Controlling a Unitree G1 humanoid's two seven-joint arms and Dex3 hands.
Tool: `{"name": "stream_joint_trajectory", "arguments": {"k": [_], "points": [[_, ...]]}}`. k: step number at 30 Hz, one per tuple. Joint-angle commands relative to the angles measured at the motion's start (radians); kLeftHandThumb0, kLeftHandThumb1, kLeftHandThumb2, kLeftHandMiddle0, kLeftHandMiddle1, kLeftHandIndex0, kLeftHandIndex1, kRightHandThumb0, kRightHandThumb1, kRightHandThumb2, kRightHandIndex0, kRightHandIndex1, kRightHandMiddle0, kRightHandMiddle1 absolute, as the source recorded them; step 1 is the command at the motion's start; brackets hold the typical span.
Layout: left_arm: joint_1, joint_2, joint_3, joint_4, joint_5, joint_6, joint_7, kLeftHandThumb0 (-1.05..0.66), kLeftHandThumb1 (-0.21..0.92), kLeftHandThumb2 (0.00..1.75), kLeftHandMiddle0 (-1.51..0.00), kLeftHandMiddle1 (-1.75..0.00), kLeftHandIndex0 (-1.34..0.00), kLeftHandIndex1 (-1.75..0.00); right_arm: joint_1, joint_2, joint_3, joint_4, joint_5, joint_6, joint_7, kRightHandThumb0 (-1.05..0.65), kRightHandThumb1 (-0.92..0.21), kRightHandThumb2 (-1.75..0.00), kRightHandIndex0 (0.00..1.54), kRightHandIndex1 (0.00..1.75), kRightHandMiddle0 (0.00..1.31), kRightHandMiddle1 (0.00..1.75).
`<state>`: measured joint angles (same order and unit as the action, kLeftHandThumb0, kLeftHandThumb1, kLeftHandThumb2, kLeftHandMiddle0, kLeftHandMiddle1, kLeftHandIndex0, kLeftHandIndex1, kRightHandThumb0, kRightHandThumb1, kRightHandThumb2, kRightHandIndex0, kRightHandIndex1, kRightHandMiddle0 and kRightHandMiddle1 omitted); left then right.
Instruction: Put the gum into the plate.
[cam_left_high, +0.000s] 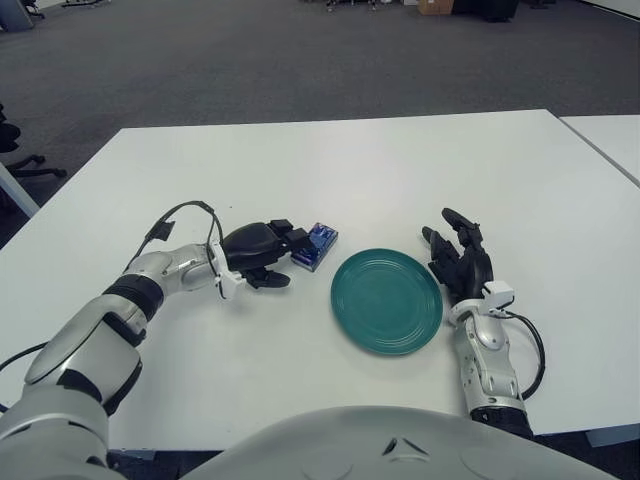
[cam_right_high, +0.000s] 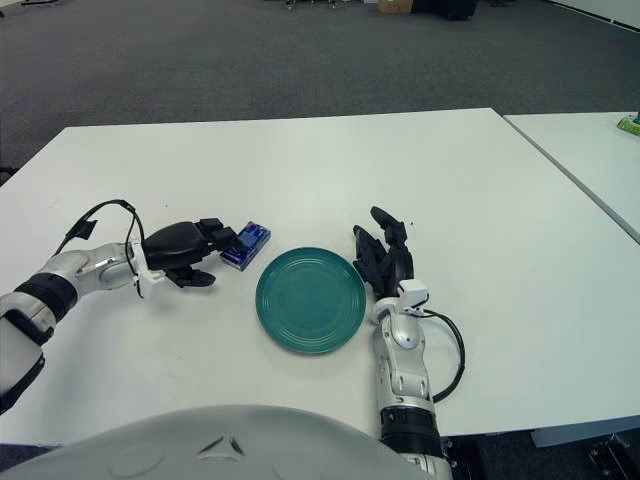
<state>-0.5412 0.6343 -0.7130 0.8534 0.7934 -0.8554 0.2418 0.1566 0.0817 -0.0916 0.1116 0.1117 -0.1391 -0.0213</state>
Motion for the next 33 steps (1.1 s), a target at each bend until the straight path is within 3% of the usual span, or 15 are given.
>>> {"name": "stream_joint_trajectory", "arguments": {"k": [1,6,9,12,16,17,21,22,23,24,27,33], "points": [[0.039,0.003,-0.026,-0.003,0.068,0.007,-0.014,-0.99,0.92,0.89,-0.50,-1.05,-0.29,-1.28,0.049,0.004,-0.011,0.076,0.014,0.092,-0.006,-0.50,-0.92,-0.60,0.51,0.31,0.00,0.75],[0.048,-0.009,0.005,-0.017,0.084,0.067,0.068,-1.02,0.92,0.86,-0.45,-0.98,-0.21,-1.21,0.053,0.006,-0.011,0.077,0.016,0.089,-0.004,-0.49,-0.92,-0.59,0.51,0.31,0.00,0.76],[0.089,-0.005,0.132,-0.169,0.042,0.159,0.199,-1.04,0.92,0.84,-0.43,-0.87,-0.18,-1.20,0.055,0.007,-0.011,0.077,0.015,0.083,-0.003,-0.49,-0.92,-0.59,0.51,0.32,0.00,0.77],[0.152,-0.046,0.273,-0.337,0.023,0.290,0.344,-1.05,0.92,0.77,-0.42,-0.78,-0.16,-1.25,0.058,0.009,-0.013,0.077,0.015,0.077,-0.002,-0.49,-0.92,-0.59,0.52,0.33,0.00,0.78],[0.189,-0.070,0.323,-0.413,0.029,0.349,0.364,-1.05,0.92,0.69,-0.42,-0.73,-0.15,-1.34,0.059,0.008,-0.015,0.076,0.015,0.076,0.000,-0.49,-0.92,-0.59,0.53,0.35,0.00,0.79],[0.218,-0.115,0.349,-0.464,0.024,0.392,0.400,-1.05,0.92,0.68,-0.42,-0.73,-0.15,-1.35,0.058,0.007,-0.016,0.082,0.014,0.071,0.002,-0.49,-0.92,-0.59,0.53,0.35,0.00,0.79],[0.316,-0.230,0.405,-0.615,-0.002,0.502,0.439,-1.02,0.92,0.61,-0.37,-0.95,-0.10,-1.52,0.055,0.005,-0.020,0.098,0.013,0.061,0.007,-0.49,-0.92,-0.58,0.51,0.44,0.00,0.79],[0.357,-0.279,0.404,-0.677,-0.008,0.567,0.410,-1.01,0.92,0.60,-0.36,-0.98,-0.10,-1.53,0.053,0.005,-0.021,0.105,0.014,0.057,0.010,-0.49,-0.92,-0.58,0.51,0.46,0.00,0.79],[0.385,-0.314,0.404,-0.721,-0.010,0.616,0.388,-1.02,0.92,0.61,-0.31,-1.22,-0.08,-1.58,0.052,0.005,-0.022,0.111,0.015,0.054,0.012,-0.49,-0.92,-0.58,0.49,0.47,0.00,0.79],[0.395,-0.349,0.401,-0.750,-0.005,0.677,0.359,-1.02,0.92,0.62,-0.29,-1.32,-0.07,-1.60,0.051,0.004,-0.022,0.117,0.015,0.052,0.015,-0.49,-0.92,-0.58,0.49,0.47,0.00,0.79],[0.385,-0.404,0.403,-0.775,0.017,0.801,0.299,-1.04,0.92,0.66,-0.23,-1.63,-0.04,-1.67,0.049,0.004,-0.021,0.124,0.016,0.049,0.022,-0.50,-0.92,-0.58,0.46,0.49,0.00,0.79],[0.313,-0.492,0.403,-0.736,0.100,1.036,0.204,-1.05,0.92,0.72,-0.18,-1.73,-0.03,-1.68,0.043,0.001,-0.021,0.135,0.018,0.033,0.040,-0.49,-0.91,-0.56,0.46,0.52,0.01,0.83]]}}
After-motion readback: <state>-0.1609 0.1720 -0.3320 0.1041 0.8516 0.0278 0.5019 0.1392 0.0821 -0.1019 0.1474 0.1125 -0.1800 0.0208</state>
